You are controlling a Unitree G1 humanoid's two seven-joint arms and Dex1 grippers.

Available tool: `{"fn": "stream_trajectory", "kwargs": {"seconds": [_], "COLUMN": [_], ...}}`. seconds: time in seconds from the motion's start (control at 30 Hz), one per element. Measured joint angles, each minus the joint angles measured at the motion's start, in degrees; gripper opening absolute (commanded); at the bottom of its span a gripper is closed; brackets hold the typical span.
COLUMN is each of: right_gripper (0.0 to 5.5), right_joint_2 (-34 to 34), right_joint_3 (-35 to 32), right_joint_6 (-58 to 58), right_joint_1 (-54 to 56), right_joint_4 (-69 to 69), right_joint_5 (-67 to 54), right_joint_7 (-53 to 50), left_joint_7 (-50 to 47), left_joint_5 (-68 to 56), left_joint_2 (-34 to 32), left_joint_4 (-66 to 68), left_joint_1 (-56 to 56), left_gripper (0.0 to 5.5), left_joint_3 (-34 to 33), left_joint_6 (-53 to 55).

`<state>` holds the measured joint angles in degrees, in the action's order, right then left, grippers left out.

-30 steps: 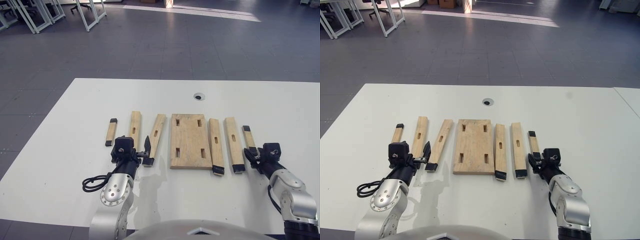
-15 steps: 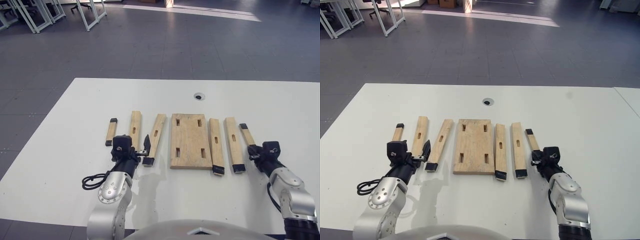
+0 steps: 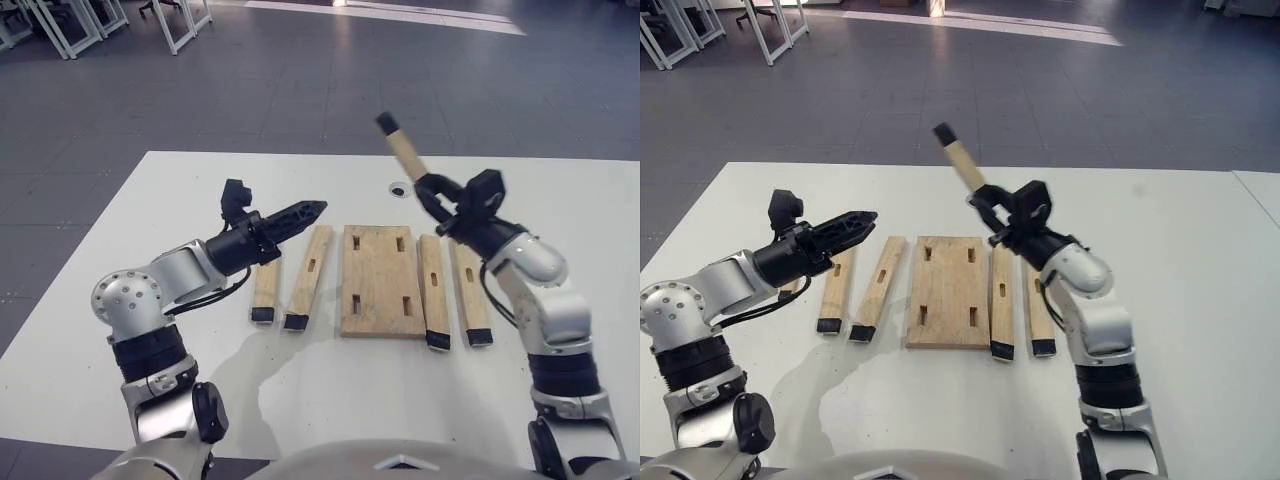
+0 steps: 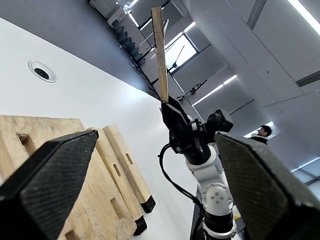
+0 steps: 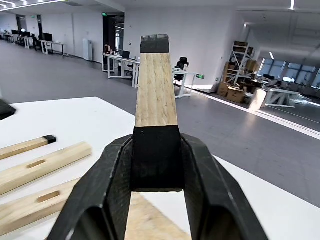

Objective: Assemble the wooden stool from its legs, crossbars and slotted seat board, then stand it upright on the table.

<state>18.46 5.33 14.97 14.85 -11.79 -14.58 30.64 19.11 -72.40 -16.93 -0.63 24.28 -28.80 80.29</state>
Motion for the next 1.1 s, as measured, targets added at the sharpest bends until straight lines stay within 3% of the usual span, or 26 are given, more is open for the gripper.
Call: {"fn": "stream_trajectory", "kwargs": {"seconds": [0.1, 0.6, 1.1], "right_gripper": [1.28, 1.28, 1.28], "right_joint_2": [-2.13, -4.52, -5.27], "right_joint_3": [5.19, 9.27, 9.41], "right_joint_6": [-2.94, -3.37, -2.99], "right_joint_1": [-3.49, -6.39, -7.19], "right_joint_4": [1.78, 0.52, 0.00], "right_joint_5": [1.42, 3.23, 3.57], "right_joint_7": [1.94, 1.11, -0.53], "left_joint_7": [-2.16, -4.62, -12.12], "left_joint_5": [-1.22, 7.61, 5.04], "left_joint_2": [1.10, 4.07, 9.10], "left_joint_4": [3.62, 6.58, 8.36], "left_joint_1": [2.68, 4.84, 7.06], "left_gripper": [4.33, 4.33, 1.70], "left_joint_3": [1.44, 8.30, 5.13], "left_joint_6": [0.32, -11.78, -13.20]}}
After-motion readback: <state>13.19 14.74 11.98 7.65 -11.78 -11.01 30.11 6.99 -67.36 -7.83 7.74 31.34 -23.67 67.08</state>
